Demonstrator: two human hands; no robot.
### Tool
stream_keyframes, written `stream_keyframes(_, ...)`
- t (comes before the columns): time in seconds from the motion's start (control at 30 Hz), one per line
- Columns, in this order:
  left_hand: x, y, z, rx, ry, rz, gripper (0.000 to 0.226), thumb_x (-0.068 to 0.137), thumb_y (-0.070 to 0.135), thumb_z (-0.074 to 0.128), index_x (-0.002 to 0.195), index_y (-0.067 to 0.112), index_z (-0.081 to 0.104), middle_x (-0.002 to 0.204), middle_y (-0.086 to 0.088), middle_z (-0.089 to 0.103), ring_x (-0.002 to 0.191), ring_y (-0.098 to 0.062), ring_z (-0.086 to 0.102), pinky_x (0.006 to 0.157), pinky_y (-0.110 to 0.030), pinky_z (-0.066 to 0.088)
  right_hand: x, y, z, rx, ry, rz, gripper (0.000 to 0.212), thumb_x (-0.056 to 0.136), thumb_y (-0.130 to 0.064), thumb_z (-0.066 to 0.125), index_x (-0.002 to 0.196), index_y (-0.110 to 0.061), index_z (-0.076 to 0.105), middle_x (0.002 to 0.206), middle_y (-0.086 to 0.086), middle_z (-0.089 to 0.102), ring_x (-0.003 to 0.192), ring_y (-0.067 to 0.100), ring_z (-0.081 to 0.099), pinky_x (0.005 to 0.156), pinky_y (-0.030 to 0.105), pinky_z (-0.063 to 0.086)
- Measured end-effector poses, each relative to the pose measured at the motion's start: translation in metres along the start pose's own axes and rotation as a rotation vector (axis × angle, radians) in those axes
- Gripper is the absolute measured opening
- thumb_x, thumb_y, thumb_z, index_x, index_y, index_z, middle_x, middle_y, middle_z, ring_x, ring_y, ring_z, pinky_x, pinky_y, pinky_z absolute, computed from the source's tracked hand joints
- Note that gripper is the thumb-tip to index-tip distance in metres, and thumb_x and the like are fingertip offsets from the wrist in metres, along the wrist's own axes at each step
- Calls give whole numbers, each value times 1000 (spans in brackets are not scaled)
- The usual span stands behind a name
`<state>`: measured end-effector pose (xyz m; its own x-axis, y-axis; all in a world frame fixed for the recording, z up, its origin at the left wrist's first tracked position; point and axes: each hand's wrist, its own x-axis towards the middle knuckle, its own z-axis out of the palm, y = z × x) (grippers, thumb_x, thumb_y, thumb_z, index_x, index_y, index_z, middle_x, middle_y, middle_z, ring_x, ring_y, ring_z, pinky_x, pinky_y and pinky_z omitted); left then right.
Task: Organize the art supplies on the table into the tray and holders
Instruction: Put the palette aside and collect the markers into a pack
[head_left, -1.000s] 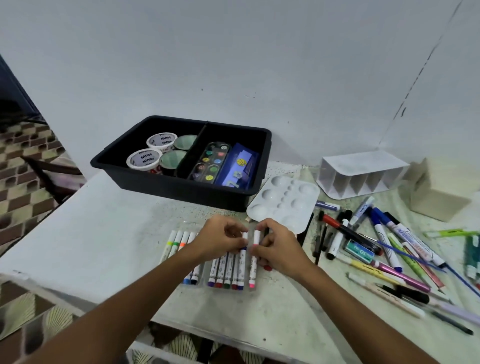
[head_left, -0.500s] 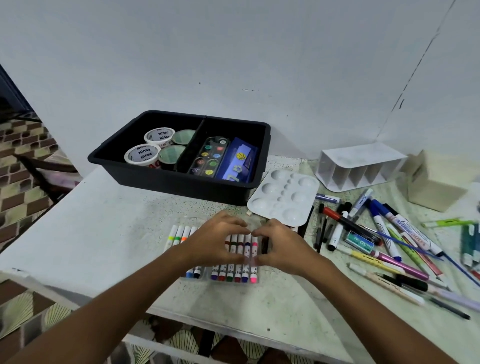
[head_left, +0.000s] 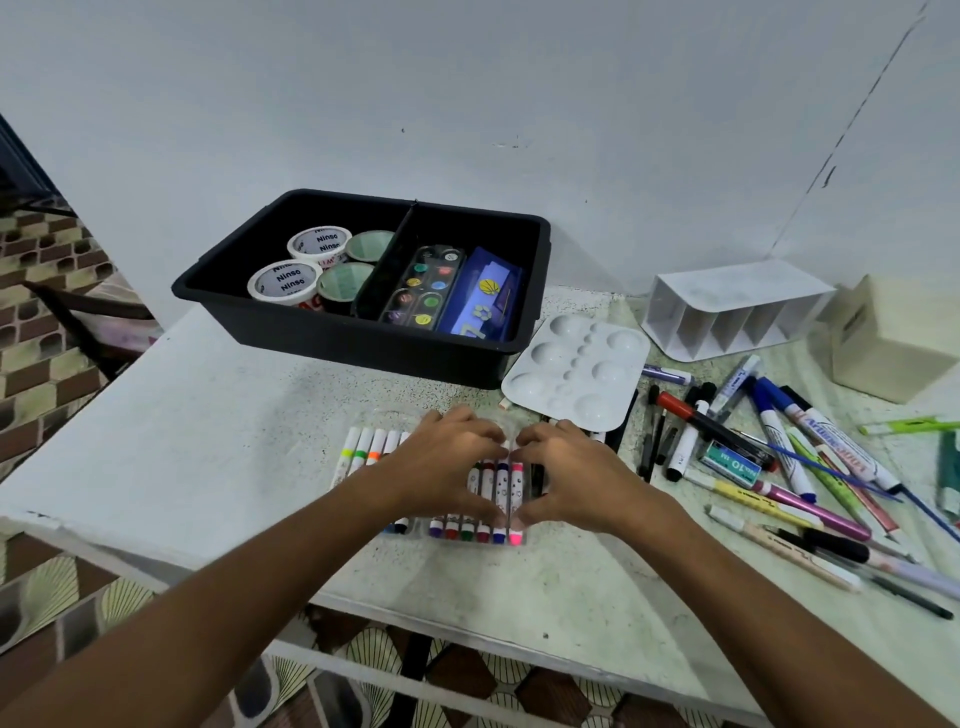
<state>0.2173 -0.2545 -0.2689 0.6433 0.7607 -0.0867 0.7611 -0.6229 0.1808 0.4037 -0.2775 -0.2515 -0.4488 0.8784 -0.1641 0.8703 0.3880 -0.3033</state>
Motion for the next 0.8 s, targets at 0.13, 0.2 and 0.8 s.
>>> stream_keyframes(0.13,0,1,0,47,-27,7,73,76,66,64,135,25,52,140,7,46,125,-14,30,97,-34,25,2,0,2,-48,-2,-4,62,71,-52,76,125,-25,61,132,-7,48,114,15,37,85,33,40)
stream_keyframes(0.2,-1,0,0,54,-31,8,72,76,66,63,135,25,52,140,7,46,125,-14,30,96,-35,25,1,0,4,-47,0,-5,62,71,-53,75,125,-25,61,132,-8,48,114,15,37,85,33,40)
stream_keyframes(0.8,-91,-80,13,59,-146,-182,120,60,94,42,152,35,-7,159,3,-22,144,-17,-28,118,-43,-14,7,-15,5,-165,-155,-87,117,61,-74,70,153,-25,18,161,3,8,144,19,-3,116,42,6)
